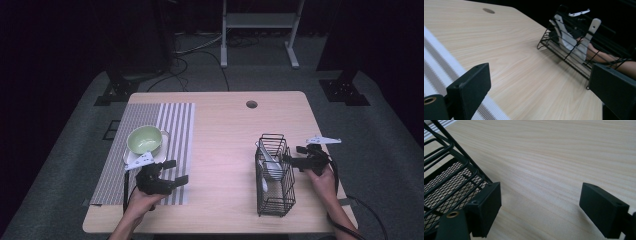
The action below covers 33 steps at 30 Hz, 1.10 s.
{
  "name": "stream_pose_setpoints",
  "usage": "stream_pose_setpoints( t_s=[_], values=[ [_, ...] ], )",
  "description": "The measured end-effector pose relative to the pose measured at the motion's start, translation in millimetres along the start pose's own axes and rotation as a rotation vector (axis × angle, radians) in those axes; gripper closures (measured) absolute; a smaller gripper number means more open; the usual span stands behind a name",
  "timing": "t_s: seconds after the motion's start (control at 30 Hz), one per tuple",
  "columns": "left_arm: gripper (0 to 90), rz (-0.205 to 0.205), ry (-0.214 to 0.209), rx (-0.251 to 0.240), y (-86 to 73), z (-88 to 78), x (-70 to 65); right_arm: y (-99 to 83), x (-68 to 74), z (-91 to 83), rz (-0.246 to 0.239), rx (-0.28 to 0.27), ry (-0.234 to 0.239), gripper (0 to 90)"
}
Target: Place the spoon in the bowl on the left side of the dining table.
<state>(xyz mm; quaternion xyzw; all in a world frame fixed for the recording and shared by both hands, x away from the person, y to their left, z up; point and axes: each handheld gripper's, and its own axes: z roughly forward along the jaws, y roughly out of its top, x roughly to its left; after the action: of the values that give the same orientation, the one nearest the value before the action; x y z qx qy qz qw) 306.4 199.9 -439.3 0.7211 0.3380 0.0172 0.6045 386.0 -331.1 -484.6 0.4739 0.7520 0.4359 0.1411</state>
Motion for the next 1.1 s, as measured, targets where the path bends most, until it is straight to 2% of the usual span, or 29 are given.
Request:
stream_pose_setpoints(
  t_s=[0.2, 0.47, 0.73, 1.1],
  values=[
    [3.5, 0.007, -0.03, 0.013, 7.0, 10.0, -8.4, 0.0, -0.1, -0.1, -0.001, -0.004, -0.001, 16.7],
    [3.5, 0.029, -0.085, 0.043, 16.6, 31.5, -20.5, 0.4, 1.6, 1.2, -0.016, 0.006, -0.018, 16.7],
    [3.5, 0.052, -0.109, 0.061, 21.9, 46.1, -31.7, 0.9, 1.5, 1.8, -0.007, 0.013, -0.016, 16.7],
    [3.5, 0.062, -0.145, 0.079, 30.4, 70.3, -45.6, 0.8, 1.0, 1.6, -0.007, 0.012, -0.008, 16.7]
  ],
)
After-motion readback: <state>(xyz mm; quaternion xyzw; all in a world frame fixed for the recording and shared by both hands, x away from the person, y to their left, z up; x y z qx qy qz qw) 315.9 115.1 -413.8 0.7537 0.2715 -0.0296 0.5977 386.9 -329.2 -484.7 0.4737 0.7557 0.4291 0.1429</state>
